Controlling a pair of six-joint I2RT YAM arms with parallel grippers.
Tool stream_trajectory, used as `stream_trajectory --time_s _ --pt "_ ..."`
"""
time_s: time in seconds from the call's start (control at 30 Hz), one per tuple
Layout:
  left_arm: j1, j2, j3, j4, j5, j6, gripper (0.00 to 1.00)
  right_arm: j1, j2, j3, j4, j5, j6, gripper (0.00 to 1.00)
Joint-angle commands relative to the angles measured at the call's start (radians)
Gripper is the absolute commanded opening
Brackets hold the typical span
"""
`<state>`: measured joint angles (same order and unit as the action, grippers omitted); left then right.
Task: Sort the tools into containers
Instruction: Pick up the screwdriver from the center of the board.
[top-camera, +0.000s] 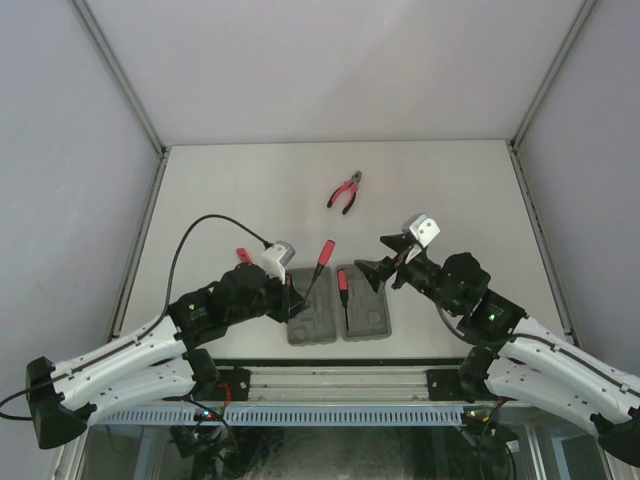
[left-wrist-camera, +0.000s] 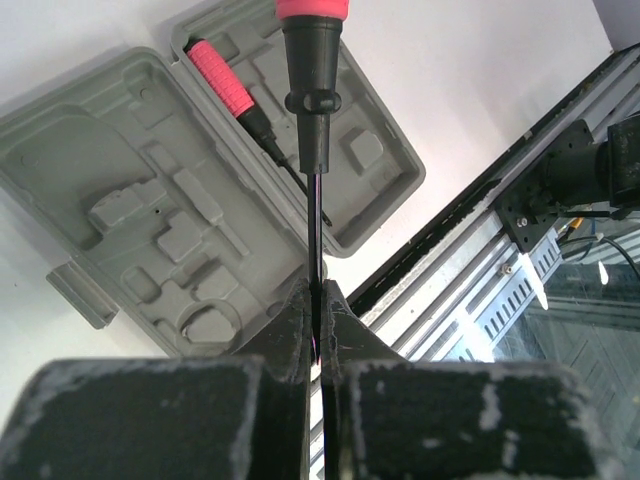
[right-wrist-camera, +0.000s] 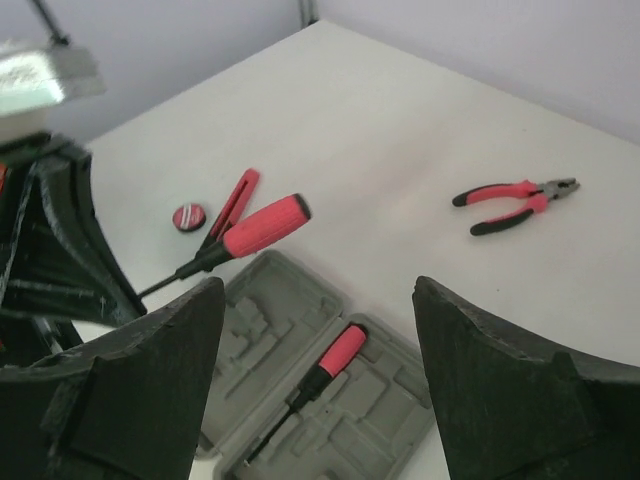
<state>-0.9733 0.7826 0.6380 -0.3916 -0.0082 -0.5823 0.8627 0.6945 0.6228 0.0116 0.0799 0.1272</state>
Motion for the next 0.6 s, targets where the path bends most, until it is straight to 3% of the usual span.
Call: stream_trajectory --time_s 0.0,0.13,0.3,0.57 --pt "-0.004 0.0 0.079 0.002 -0.009 0.036 0.0 0.087 0.022 0.012 0.055 -0.04 -0.273 0.76" --pt "-0.005 0.0 0.09 -0.019 -0.006 0.051 0.0 0.151 0.023 0.013 0.044 -0.061 -0.471 0.78" --pt "-0.005 0.007 0.101 -0.039 0.001 0.063 0.0 0.174 0.002 0.017 -0.019 -0.193 -0.721 0.81" --pt "-0.017 0.014 0.107 -0.04 0.01 0.075 0.0 0.202 0.043 0.1 -0.198 -0.275 -0.923 0.81"
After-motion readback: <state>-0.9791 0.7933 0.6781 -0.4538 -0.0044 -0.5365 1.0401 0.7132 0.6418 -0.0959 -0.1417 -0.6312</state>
